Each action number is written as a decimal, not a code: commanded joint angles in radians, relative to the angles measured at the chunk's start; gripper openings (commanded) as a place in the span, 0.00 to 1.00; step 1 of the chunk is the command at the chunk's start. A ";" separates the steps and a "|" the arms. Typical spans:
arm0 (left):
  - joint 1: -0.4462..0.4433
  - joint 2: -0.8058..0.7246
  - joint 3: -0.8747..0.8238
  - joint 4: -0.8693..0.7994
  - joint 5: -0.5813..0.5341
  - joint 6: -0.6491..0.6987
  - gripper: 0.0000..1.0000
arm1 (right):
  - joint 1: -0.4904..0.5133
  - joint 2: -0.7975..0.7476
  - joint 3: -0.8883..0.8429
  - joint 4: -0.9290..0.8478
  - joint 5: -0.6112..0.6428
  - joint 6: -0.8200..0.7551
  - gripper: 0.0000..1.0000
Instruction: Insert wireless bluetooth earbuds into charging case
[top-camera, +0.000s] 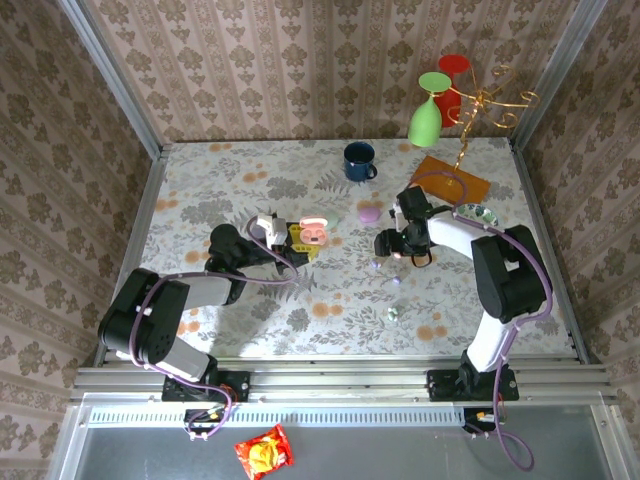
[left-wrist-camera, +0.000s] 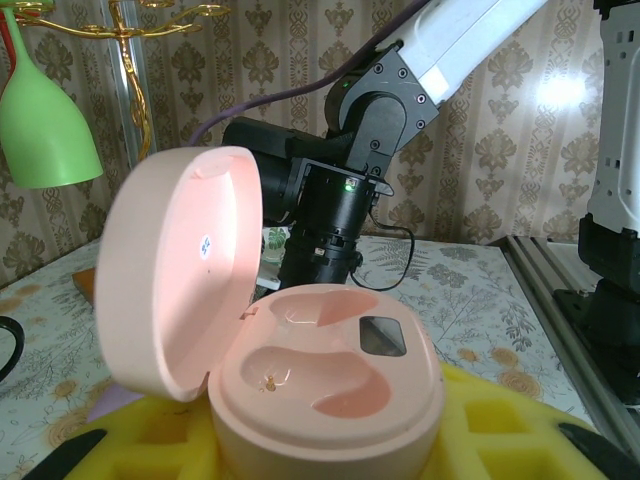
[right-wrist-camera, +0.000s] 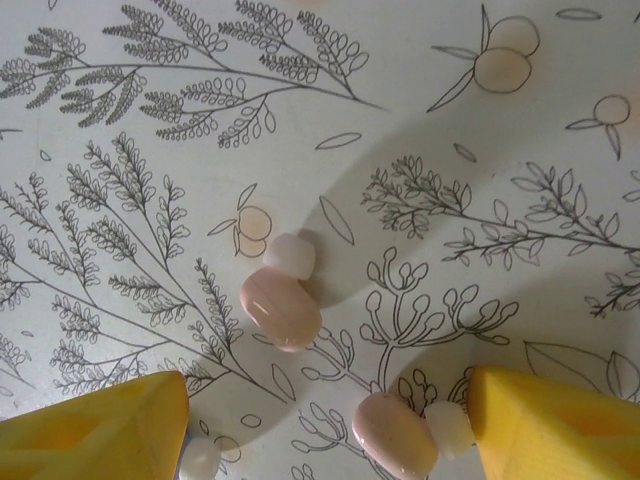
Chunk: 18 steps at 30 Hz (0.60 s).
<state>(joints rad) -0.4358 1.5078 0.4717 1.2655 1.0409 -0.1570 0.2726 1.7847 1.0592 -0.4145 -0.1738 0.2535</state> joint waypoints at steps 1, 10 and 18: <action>0.005 -0.011 0.019 0.032 0.025 -0.013 0.34 | 0.003 -0.029 -0.029 -0.040 -0.046 0.016 0.74; 0.005 -0.006 0.027 0.032 0.030 -0.018 0.34 | 0.010 -0.065 -0.035 -0.069 0.044 0.029 0.76; 0.014 -0.011 0.017 0.032 0.028 -0.011 0.34 | 0.081 -0.102 0.029 -0.186 0.337 -0.005 0.76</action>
<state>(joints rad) -0.4351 1.5078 0.4744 1.2655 1.0481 -0.1574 0.3164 1.7061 1.0481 -0.5087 -0.0040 0.2634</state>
